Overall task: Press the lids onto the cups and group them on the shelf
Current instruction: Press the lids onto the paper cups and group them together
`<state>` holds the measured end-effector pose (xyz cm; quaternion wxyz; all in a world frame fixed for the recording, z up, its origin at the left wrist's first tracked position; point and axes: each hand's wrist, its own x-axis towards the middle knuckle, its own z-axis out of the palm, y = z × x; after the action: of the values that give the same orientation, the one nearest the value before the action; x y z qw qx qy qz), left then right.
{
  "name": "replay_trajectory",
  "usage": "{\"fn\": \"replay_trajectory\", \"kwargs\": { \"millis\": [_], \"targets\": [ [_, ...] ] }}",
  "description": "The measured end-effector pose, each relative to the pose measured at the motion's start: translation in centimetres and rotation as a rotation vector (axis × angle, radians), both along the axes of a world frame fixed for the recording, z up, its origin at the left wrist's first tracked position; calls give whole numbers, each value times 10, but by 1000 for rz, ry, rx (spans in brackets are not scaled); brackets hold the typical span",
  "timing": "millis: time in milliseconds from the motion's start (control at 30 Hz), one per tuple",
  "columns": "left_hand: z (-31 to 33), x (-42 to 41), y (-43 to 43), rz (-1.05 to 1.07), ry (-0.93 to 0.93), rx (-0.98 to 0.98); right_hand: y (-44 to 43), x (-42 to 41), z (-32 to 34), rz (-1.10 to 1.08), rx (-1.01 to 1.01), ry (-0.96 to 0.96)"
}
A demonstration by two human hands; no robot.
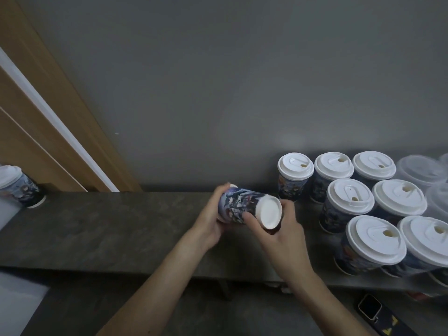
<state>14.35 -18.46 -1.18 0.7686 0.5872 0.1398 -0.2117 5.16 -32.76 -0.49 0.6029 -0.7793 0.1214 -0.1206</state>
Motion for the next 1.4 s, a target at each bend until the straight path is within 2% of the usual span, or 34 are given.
{"fn": "replay_trajectory", "kwargs": {
  "millis": [100,233,400,500,567,633,700,833,967,1100,1400],
  "targets": [
    [-14,-16,-7,-73,169,-135,-1,6,7,18,-206,-219],
    [-12,-18,-9,-41,189,-404,4,11,11,60,-336,-250],
    [-16,-12,-9,-38,119,-400,4,9,16,30,-392,-363],
    [-11,-3,-6,-21,91,-385,2,2,2,11,-504,-317],
    [-11,1,-5,-13,27,-337,-7,-5,-18,1,-592,-232],
    [-15,-2,-6,-35,-80,-273,-19,-13,-41,7,-599,-139],
    [-26,-10,-15,-98,-209,-171,-29,-17,-63,18,-501,-50],
    [-50,-24,-43,-239,-507,216,-46,-17,-100,-13,-290,24],
    [-54,-23,-67,-274,-673,420,-55,-18,-120,-86,-255,4],
    [-56,-11,-87,-276,-746,489,-58,-18,-125,-121,-252,-16],
    [-68,-6,-110,-265,-707,564,-61,-26,-124,-137,-170,-34]
  ]
}}
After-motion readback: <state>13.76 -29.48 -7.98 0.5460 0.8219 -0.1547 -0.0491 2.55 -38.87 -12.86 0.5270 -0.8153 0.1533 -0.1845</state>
